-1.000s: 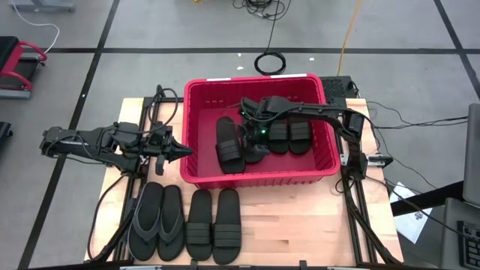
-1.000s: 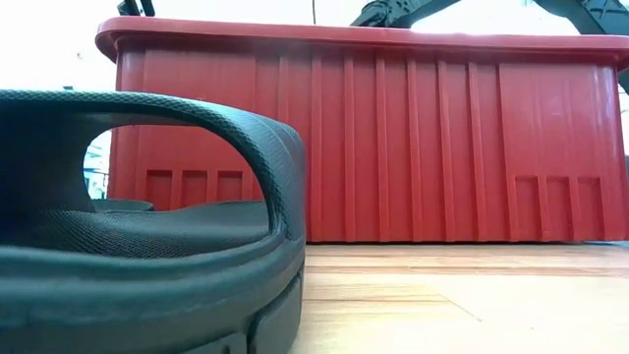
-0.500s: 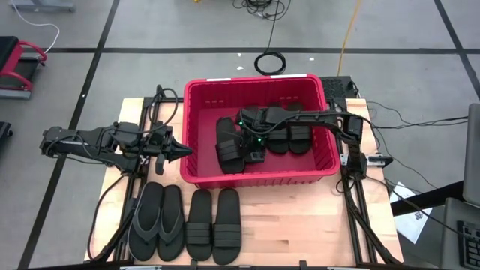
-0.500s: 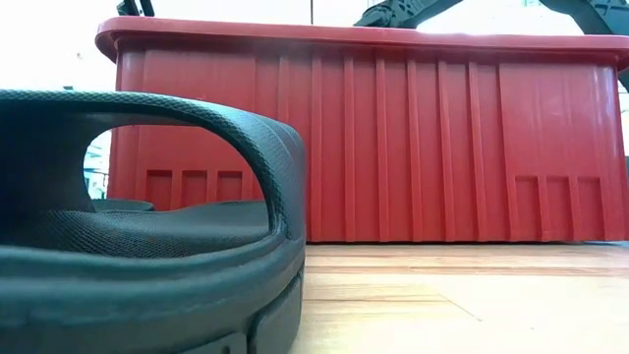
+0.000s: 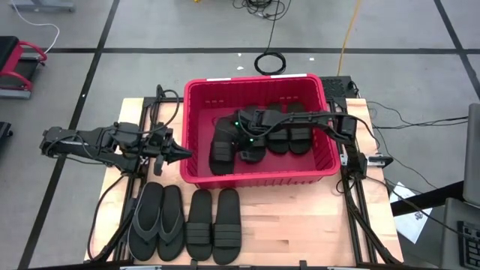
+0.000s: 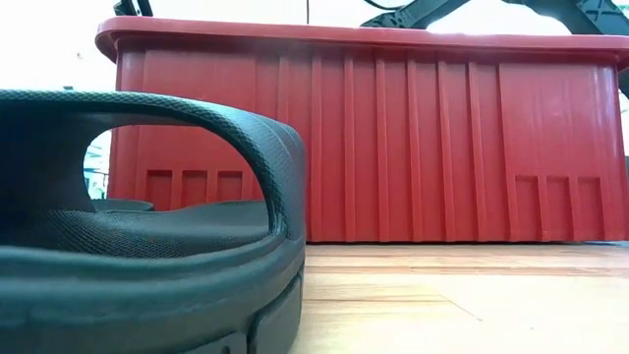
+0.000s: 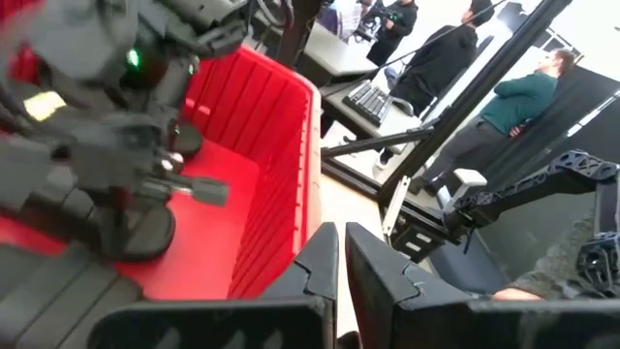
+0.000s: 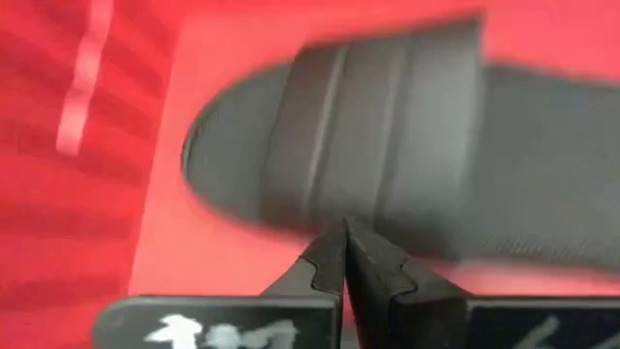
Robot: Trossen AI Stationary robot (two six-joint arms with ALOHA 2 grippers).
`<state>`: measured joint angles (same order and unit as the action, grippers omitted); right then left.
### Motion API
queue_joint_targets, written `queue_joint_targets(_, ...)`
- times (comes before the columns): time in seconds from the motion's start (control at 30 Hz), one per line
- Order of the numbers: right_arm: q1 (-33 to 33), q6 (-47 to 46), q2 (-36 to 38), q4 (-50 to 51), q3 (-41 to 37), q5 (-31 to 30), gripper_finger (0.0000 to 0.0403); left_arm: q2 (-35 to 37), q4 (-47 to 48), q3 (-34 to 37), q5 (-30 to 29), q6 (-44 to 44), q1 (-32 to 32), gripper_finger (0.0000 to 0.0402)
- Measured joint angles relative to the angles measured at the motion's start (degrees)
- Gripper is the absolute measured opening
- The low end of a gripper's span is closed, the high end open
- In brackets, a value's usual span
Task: Pick and place slides into bin
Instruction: Put the black slide into the red bin
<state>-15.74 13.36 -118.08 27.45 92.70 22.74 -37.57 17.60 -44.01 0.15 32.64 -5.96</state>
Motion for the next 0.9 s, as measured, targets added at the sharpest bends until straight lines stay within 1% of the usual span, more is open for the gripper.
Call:
queue_joint_targets(0.03,-0.13,-0.94,-0.04,-0.99,0.05,0.23,0.0,0.17,0.5,0.0,0.04,0.33,-0.01,0.0019)
queue_joint_targets(0.17,-0.81,-2.06,0.0,1.08,0.07,2.86,0.0,0.62,0.8,-0.02,1.41,0.77,-0.02,0.0019)
queue_joint_targets(0.3,-1.34,-1.98,0.46,3.0,0.05,2.94,0.0,1.14,0.71,-0.02,1.47,-0.97,-0.02,0.0019)
queue_joint_targets(0.47,-1.45,-1.78,3.54,-0.27,1.7,3.15,0.0,1.32,0.63,-0.02,1.41,-2.78,-0.01,0.0019)
queue_joint_targets(0.6,-2.07,-3.07,4.03,-1.16,4.04,6.74,0.0006,1.32,0.66,-0.02,1.39,-3.04,0.0,0.0019)
queue_joint_targets(0.67,-3.13,-2.71,4.02,-1.14,4.45,9.04,0.0025,1.32,0.66,-0.02,1.34,-3.19,0.0,0.0019)
queue_joint_targets(0.7,-3.56,-2.1,4.02,-1.35,4.45,9.08,0.0038,1.34,0.64,-0.02,1.34,-3.19,0.0,0.0019)
queue_joint_targets(0.9,-6.61,-0.84,2.87,-2.85,4.56,9.08,0.0151,1.32,0.66,-0.02,1.34,-3.15,0.0,0.0019)
